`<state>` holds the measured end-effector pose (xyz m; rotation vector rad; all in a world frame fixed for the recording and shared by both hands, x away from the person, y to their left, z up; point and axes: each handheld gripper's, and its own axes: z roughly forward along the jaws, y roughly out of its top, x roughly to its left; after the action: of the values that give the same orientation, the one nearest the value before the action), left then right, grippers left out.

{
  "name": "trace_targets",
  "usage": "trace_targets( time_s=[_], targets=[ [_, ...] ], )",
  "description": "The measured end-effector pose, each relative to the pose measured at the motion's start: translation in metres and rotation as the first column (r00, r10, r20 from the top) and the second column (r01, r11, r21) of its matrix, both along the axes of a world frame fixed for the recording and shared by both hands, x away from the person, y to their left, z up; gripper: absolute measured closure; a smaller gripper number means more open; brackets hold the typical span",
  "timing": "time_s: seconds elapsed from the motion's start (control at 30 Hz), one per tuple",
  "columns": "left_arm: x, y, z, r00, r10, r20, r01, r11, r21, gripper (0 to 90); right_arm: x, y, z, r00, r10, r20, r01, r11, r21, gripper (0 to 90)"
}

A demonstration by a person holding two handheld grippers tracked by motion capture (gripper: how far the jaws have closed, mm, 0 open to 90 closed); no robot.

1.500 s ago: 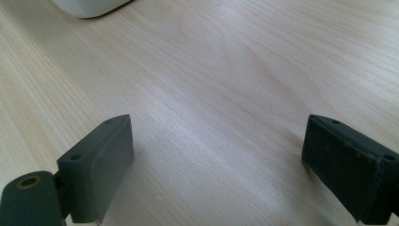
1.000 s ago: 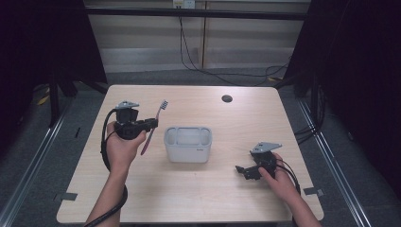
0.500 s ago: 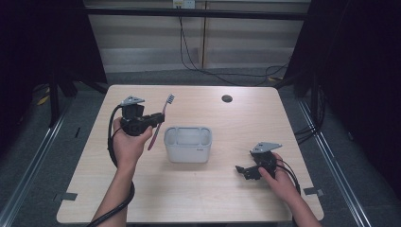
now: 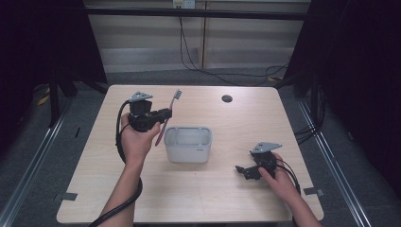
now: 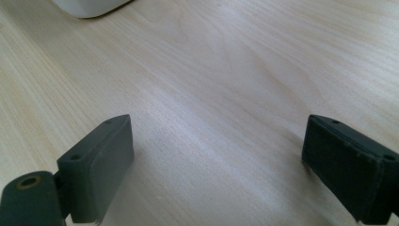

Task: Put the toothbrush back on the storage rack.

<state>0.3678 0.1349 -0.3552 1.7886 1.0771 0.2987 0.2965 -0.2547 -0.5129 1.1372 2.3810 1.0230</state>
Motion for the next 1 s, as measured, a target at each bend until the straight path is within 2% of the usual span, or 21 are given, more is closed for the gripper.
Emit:
trace_targets(
  time_s=[1.0],
  targets=[
    [0.012,-0.029,-0.001,0.9993,-0.014,0.036,0.015,0.9998,-0.012,80.7,0.0,0.0,0.0,1.0,0.0,0.001,0.0,1.0,0.0,8.9]
  ],
)
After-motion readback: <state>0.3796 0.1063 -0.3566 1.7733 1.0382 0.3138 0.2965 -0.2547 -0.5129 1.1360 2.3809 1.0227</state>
